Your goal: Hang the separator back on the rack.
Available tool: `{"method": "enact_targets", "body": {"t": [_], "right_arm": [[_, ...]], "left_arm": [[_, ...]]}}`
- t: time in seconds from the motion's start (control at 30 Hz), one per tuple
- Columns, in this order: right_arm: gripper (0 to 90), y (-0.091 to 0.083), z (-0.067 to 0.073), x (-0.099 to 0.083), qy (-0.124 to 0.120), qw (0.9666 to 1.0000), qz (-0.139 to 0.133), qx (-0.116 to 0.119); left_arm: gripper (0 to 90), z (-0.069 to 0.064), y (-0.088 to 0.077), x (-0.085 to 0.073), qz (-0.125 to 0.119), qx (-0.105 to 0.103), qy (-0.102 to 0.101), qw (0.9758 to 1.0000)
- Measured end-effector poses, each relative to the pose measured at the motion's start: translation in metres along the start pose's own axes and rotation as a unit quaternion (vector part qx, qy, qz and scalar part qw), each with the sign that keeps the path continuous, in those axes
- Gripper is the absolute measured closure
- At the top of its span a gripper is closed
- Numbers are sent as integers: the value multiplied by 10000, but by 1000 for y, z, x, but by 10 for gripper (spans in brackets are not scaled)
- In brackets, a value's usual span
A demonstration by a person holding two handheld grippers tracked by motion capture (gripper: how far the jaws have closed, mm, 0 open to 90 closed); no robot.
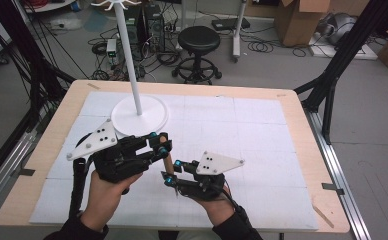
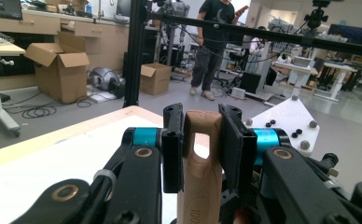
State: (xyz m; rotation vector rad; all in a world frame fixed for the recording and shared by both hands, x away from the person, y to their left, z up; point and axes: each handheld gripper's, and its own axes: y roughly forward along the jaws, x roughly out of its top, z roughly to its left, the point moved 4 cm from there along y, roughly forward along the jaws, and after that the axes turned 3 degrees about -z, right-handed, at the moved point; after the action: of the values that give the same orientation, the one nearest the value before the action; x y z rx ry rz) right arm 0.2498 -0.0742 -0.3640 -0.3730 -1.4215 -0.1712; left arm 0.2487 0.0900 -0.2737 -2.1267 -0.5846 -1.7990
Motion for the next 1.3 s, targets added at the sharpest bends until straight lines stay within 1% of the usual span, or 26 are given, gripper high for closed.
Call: {"method": "enact_targets", "body": {"t": [0.03, 0.07, 0.1, 0.13, 0.17, 0.23, 0.3, 0.33, 0.37, 0.4, 0.43, 0.57, 0.6, 0.67, 0.7, 0.73, 0.77, 0.87, 0.9, 0.93, 1.0, 1.07, 1.1, 1.2, 1.23, 1.3], "right_arm": [[702, 0, 0, 0, 29, 10000, 11, 54], [703, -1, 1, 1, 30, 9999, -11, 135], [703, -1, 1, 1, 30, 9999, -11, 135], [702, -2, 1, 1, 52, 9997, -25, 221], [702, -3, 1, 2, 84, 9995, -33, 312], [702, -4, 1, 3, 159, 9981, -77, 582], [702, -6, 1, 4, 216, 9956, -90, 912], [702, -7, 1, 3, 226, 9928, -85, 1173], [702, -7, 2, 3, 225, 9908, -89, 1333], [702, -7, 2, 3, 225, 9908, -89, 1333], [702, -7, 2, 3, 212, 9896, -110, 1415], [702, -6, 9, 3, 210, 9789, -149, 2025], [702, -6, 11, 3, 165, 9762, -149, 2158], [702, -5, 15, 3, 128, 9696, -148, 2440], [702, -5, 19, 3, 90, 9636, -163, 2666], [702, -5, 20, 4, 86, 9610, -190, 2759], [702, -5, 20, 4, 86, 9610, -190, 2759], [702, -6, 21, 4, 123, 9556, -210, 2937], [702, -6, 22, 4, 150, 9525, -197, 3036], [702, -6, 22, 4, 150, 9525, -197, 3036], [703, -7, 24, 4, 185, 9489, -203, 3143], [702, -6, 24, 4, 202, 9475, -194, 3186], [702, -7, 24, 4, 239, 9460, -184, 3226], [702, -7, 24, 4, 269, 9448, -168, 3260], [702, -7, 24, 4, 272, 9446, -170, 3266], [701, -7, 24, 4, 325, 9448, -158, 3257]], "left_arm": [[707, 1, 0, 0, -46, -97, -49, 9999], [592, 3, -3, 1, -191, -235, -195, 9994], [528, 3, -3, 1, -191, -235, -195, 9994], [528, 4, -5, 1, -211, -357, -290, 9987], [486, 5, -7, 2, -221, -522, -354, 9978], [439, 7, -11, 2, -175, -819, -388, 9957], [415, 7, -16, 1, -67, -1158, -381, 9925], [413, 6, -19, -1, 58, -1319, -317, 9907], [410, 6, -19, -1, 58, -1319, -317, 9907], [410, 6, -20, -2, 100, -1372, -338, 9899], [411, 5, -21, -4, 131, -1513, -373, 9877], [418, 2, -22, -11, 175, -1902, -428, 9807], [422, 1, -21, -13, 202, -2033, -443, 9779], [434, -4, -19, -18, 237, -2324, -526, 9709], [453, -5, -17, -20, 277, -2445, -519, 9679], [471, -7, -16, -22, 323, -2532, -511, 9655], [471, -9, -15, -24, 358, -2610, -513, 9633], [528, -11, -13, -26, 409, -2734, -500, 9597], [580, -12, -12, -27, 414, -2795, -493, 9580], [580, -13, -12, -27, 414, -2859, -478, 9562], [627, -14, -12, -28, 404, -2949, -473, 9535], [682, -15, -12, -28, 384, -3026, -429, 9514], [706, -15, -12, -28, 369, -3039, -429, 9510], [711, -16, -12, -28, 373, -3058, -451, 9503], [713, -16, -12, -28, 377, -3044, -466, 9506], [714, -15, -12, -27, 363, -2922, -446, 9546]]}}
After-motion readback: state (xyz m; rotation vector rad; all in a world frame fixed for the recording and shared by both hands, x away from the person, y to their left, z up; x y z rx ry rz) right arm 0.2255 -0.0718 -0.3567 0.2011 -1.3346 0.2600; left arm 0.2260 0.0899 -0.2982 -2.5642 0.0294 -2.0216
